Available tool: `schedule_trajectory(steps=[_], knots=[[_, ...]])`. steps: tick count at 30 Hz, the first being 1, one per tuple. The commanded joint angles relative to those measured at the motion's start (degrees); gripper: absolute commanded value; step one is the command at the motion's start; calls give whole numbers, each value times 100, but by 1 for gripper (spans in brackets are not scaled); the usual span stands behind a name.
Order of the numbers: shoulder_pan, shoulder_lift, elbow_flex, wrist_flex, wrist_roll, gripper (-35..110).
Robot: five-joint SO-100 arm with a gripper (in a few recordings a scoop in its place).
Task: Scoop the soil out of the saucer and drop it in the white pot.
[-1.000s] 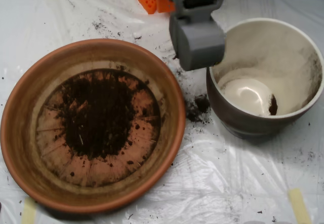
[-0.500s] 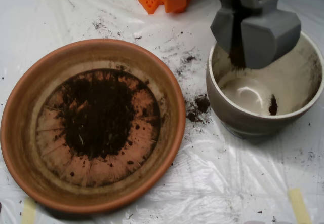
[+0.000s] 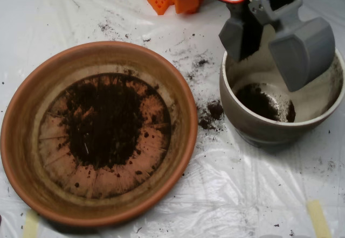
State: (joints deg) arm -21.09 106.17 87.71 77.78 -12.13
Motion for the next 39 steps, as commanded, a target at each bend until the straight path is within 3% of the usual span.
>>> schedule_trajectory(steps=[1, 17, 27, 33, 39], knots=[[35, 545, -237, 18, 105, 34], [1986, 404, -1538, 352, 1160, 37], [3867, 545, 703, -686, 1028, 43], [4526, 606, 2259, -1512, 888, 45], [4896, -246, 2742, -1925, 1230, 46]])
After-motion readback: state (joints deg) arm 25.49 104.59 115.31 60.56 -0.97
